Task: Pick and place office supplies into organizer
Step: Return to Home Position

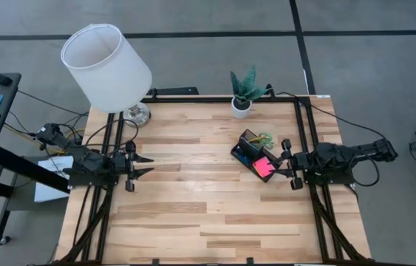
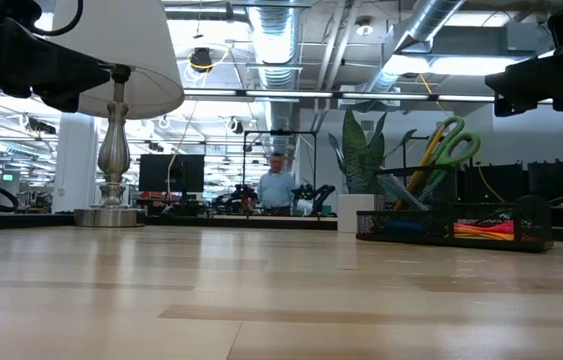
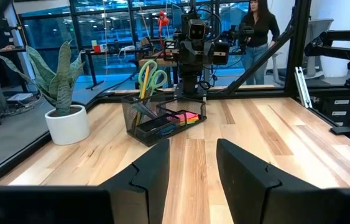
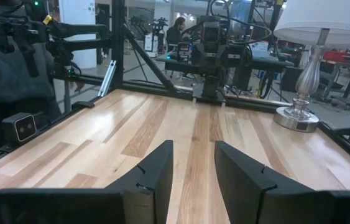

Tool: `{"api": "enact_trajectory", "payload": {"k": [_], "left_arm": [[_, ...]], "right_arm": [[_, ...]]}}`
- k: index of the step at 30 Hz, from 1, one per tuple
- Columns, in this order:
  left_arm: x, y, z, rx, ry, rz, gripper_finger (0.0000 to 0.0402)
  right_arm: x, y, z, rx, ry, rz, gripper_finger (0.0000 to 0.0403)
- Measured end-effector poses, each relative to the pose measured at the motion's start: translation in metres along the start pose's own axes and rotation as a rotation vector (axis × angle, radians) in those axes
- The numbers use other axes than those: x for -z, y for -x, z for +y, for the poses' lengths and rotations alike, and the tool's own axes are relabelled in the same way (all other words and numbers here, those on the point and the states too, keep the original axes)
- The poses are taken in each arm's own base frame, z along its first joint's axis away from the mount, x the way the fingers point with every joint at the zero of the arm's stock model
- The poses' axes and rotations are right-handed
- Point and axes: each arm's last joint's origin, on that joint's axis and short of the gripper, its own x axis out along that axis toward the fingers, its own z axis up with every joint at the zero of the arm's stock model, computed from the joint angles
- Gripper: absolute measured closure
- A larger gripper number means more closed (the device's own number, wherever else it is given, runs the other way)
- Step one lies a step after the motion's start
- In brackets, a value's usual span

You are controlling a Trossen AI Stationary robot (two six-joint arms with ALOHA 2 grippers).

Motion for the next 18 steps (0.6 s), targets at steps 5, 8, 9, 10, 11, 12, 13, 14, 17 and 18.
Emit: {"api": "enact_trajectory", "payload": {"k": [5, 8, 9, 10, 11, 12, 13, 14, 17, 18], "left_arm": [[0.0000, 0.0000, 0.0000, 0.000, 0.006, 0.000, 0.0276], [0.0000, 0.0000, 0.0000, 0.000, -0.003, 0.000, 0.0276], [0.0000, 0.0000, 0.0000, 0.000, -0.003, 0.000, 0.0276], [0.0000, 0.0000, 0.0000, 0.000, 0.000, 0.000, 0.0276], [0.0000, 0.0000, 0.0000, 0.000, 0.007, 0.000, 0.0276], [0.0000, 0.0000, 0.0000, 0.000, 0.010, 0.000, 0.0276], [0.0000, 0.0000, 0.0000, 0.000, 0.010, 0.000, 0.0276], [0.0000, 0.0000, 0.0000, 0.000, 0.008, 0.000, 0.0276], [0.0000, 0.0000, 0.0000, 0.001, -0.002, 0.000, 0.0276], [0.0000, 0.0000, 0.0000, 0.001, -0.001, 0.000, 0.0276]], "right_arm": [[0.0000, 0.0000, 0.0000, 0.000, 0.000, 0.000, 0.0290], [0.0000, 0.0000, 0.0000, 0.000, 0.000, 0.000, 0.0290], [0.0000, 0.0000, 0.0000, 0.000, 0.000, 0.000, 0.0290], [0.0001, 0.0000, 0.0000, 0.000, 0.000, 0.000, 0.0290], [0.0001, 0.0000, 0.0000, 0.000, 0.000, 0.000, 0.0290], [0.0001, 0.0000, 0.0000, 0.000, 0.000, 0.000, 0.0290], [0.0001, 0.0000, 0.0000, 0.000, 0.000, 0.000, 0.0290], [0.0001, 0.0000, 0.0000, 0.000, 0.000, 0.000, 0.0290], [0.0001, 0.0000, 0.0001, -0.001, 0.000, 0.000, 0.0290], [0.0001, 0.0000, 0.0001, -0.001, 0.000, 0.000, 0.0290]]}}
